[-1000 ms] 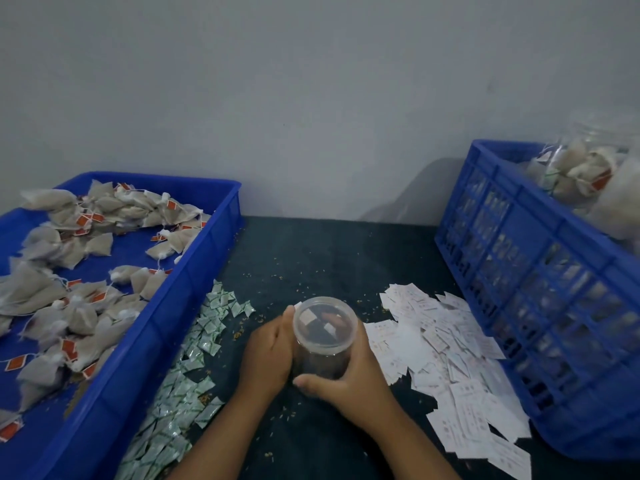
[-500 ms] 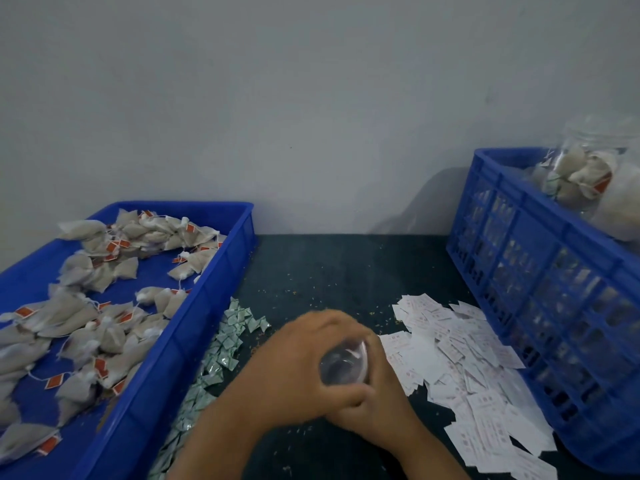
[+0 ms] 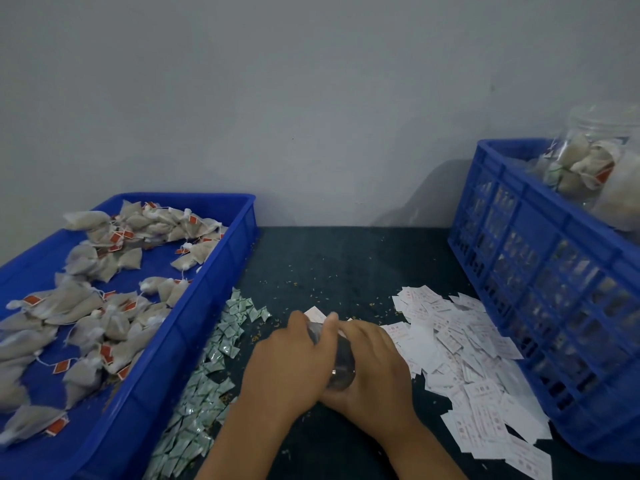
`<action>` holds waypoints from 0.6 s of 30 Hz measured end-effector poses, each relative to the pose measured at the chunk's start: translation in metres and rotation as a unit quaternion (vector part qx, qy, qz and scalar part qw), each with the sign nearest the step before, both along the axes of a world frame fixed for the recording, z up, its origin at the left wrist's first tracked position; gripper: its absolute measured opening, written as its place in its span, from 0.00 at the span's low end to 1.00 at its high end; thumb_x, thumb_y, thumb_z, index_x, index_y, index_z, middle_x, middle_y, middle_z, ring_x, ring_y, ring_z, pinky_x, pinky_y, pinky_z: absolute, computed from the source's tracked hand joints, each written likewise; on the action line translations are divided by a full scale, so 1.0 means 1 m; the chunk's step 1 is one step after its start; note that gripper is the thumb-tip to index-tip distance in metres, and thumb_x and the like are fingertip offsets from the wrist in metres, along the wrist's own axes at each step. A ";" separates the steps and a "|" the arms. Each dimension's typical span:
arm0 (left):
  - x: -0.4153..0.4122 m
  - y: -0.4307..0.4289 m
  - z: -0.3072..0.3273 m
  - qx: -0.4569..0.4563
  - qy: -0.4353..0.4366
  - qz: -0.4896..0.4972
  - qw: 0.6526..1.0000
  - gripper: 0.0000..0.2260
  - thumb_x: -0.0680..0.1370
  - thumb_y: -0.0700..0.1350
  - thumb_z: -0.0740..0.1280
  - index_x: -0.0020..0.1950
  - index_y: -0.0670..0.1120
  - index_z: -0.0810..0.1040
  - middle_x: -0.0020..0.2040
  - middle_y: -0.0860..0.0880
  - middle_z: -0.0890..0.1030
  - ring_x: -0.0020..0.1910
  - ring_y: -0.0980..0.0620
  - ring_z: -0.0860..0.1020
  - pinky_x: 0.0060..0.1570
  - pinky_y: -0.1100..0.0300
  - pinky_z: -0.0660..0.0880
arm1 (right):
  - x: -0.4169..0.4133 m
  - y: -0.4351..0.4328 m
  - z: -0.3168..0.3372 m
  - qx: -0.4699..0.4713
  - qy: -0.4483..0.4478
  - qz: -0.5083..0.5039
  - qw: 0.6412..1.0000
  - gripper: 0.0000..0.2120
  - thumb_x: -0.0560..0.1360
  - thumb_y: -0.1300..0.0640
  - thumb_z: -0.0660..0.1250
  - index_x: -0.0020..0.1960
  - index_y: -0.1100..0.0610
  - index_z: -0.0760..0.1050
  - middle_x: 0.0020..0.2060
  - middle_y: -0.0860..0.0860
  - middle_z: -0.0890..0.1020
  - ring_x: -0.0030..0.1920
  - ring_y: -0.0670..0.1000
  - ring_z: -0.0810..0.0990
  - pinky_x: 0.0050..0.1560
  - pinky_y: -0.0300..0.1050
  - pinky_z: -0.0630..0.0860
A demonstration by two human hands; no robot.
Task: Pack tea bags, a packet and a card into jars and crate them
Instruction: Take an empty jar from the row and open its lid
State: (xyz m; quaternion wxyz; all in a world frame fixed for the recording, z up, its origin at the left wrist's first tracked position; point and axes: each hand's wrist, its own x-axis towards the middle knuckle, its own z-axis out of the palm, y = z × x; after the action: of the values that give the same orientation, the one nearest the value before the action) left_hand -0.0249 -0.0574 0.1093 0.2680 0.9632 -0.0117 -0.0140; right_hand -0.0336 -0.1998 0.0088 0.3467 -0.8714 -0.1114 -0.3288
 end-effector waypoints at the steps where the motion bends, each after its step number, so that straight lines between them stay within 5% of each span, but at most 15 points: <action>1: 0.003 0.005 0.004 -0.005 0.038 -0.010 0.999 0.29 0.75 0.77 0.50 0.62 0.57 0.69 0.59 0.49 0.82 0.52 0.47 0.78 0.50 0.51 0.72 | 0.000 -0.001 -0.001 -0.008 -0.002 0.004 1.000 0.38 0.64 0.35 0.79 0.69 0.51 0.77 0.63 0.42 0.80 0.63 0.45 0.79 0.62 0.28 0.70; 3: 0.002 0.018 0.015 0.008 0.097 -0.090 0.991 0.37 0.69 0.81 0.58 0.74 0.67 0.59 0.66 0.54 0.77 0.56 0.50 0.76 0.51 0.54 0.71 | -0.002 -0.003 -0.001 -0.005 0.016 0.026 1.000 0.39 0.63 0.36 0.81 0.70 0.48 0.75 0.64 0.39 0.78 0.63 0.43 0.79 0.59 0.33 0.75; 5: -0.001 0.031 0.024 0.034 0.127 -0.190 0.973 0.47 0.63 0.80 0.67 0.74 0.78 0.45 0.71 0.59 0.69 0.62 0.54 0.76 0.57 0.57 0.74 | -0.005 -0.005 0.001 0.042 0.074 0.067 0.994 0.40 0.62 0.35 0.83 0.70 0.41 0.72 0.64 0.35 0.78 0.63 0.39 0.79 0.58 0.35 0.78; 9: -0.004 0.043 0.028 0.037 0.060 -0.210 0.975 0.40 0.62 0.79 0.70 0.69 0.76 0.56 0.64 0.64 0.75 0.59 0.61 0.77 0.59 0.57 0.78 | -0.005 -0.003 -0.003 0.114 0.147 0.108 0.977 0.39 0.64 0.39 0.84 0.71 0.40 0.74 0.65 0.38 0.80 0.64 0.44 0.82 0.58 0.47 0.83; 13: -0.013 0.036 0.021 0.018 -0.002 -0.119 0.993 0.32 0.65 0.82 0.59 0.64 0.70 0.59 0.47 0.61 0.81 0.46 0.61 0.80 0.47 0.60 0.78 | -0.004 0.003 0.001 0.037 0.030 0.011 0.999 0.36 0.63 0.40 0.76 0.70 0.47 0.73 0.62 0.37 0.78 0.60 0.37 0.76 0.60 0.25 0.71; 18: -0.014 0.033 0.010 0.005 0.055 -0.026 0.998 0.38 0.67 0.83 0.49 0.67 0.62 0.64 0.50 0.55 0.81 0.49 0.56 0.80 0.53 0.53 0.78 | 0.003 0.004 -0.009 -0.026 -0.062 -0.027 0.997 0.38 0.69 0.35 0.76 0.72 0.53 0.72 0.66 0.48 0.80 0.66 0.53 0.80 0.69 0.41 0.76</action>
State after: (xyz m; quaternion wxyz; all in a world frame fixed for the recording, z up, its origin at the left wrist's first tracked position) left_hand -0.0385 -0.0244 0.1190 0.2634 0.9616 -0.0216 -0.0738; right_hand -0.0307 -0.1956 -0.0004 0.3069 -0.8607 -0.1176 -0.3887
